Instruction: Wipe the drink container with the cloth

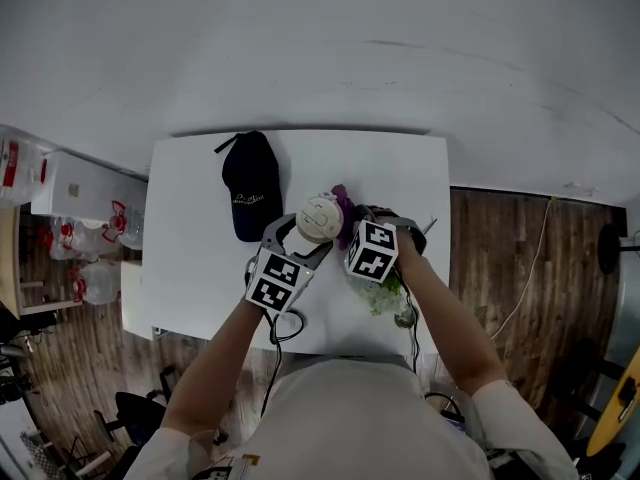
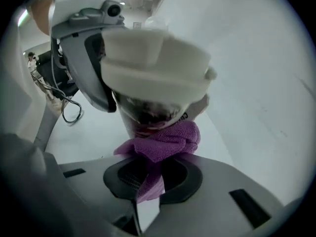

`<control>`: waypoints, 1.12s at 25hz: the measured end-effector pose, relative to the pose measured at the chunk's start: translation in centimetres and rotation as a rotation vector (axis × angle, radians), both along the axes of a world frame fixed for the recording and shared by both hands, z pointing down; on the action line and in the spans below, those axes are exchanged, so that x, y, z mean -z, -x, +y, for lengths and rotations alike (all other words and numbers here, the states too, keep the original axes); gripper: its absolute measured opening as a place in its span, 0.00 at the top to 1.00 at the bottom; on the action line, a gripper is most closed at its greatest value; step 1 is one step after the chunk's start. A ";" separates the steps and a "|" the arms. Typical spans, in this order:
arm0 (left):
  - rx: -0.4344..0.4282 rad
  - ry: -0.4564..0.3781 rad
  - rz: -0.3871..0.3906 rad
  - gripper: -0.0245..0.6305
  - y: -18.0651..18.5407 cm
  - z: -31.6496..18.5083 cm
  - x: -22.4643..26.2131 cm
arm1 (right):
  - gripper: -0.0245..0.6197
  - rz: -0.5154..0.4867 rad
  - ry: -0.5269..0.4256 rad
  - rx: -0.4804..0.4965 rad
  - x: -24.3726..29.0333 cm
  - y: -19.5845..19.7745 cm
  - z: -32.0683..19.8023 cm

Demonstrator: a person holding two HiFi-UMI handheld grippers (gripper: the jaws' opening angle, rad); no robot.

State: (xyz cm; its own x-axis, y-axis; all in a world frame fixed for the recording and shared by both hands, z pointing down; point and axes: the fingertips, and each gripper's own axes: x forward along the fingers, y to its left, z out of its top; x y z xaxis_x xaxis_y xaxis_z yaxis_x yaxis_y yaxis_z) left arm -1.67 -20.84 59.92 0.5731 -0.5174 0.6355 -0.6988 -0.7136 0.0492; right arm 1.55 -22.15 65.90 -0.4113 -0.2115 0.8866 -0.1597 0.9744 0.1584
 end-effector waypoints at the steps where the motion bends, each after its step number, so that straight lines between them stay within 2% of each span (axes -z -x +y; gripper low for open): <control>1: -0.001 -0.001 -0.002 0.45 0.1 0.2 -0.2 | 0.84 -0.005 0.022 -0.006 -1.0 0.0 0.2; 5: 0.008 -0.008 -0.006 0.45 0.3 0.4 -0.4 | 0.84 -0.017 0.105 0.010 -4.3 0.8 1.5; 8: -0.003 -0.012 -0.014 0.45 0.0 0.3 0.3 | 0.84 -0.010 0.121 0.018 -4.4 0.9 2.1; 12: 0.013 0.012 -0.012 0.44 0.2 0.4 -0.5 | 0.84 -0.010 0.103 0.044 -2.1 0.4 2.5; 15: 0.019 0.013 -0.007 0.45 0.3 0.2 -0.7 | 0.84 -0.066 0.064 0.035 1.5 0.1 2.1; 18: 0.018 0.023 -0.005 0.45 0.3 0.4 -0.8 | 0.84 -0.119 0.029 -0.008 4.8 -0.7 1.9; 22: 0.033 0.053 -0.014 0.45 0.3 0.8 -0.8 | 0.84 -0.114 -0.007 -0.078 8.0 -2.6 1.7; 25: 0.075 0.092 -0.005 0.44 1.1 1.2 -0.4 | 0.84 -0.135 -0.010 -0.187 10.6 -3.7 1.5; 28: 0.089 0.072 0.021 0.45 1.9 1.7 1.7 | 0.84 -0.241 -0.012 -0.328 13.8 -4.5 1.4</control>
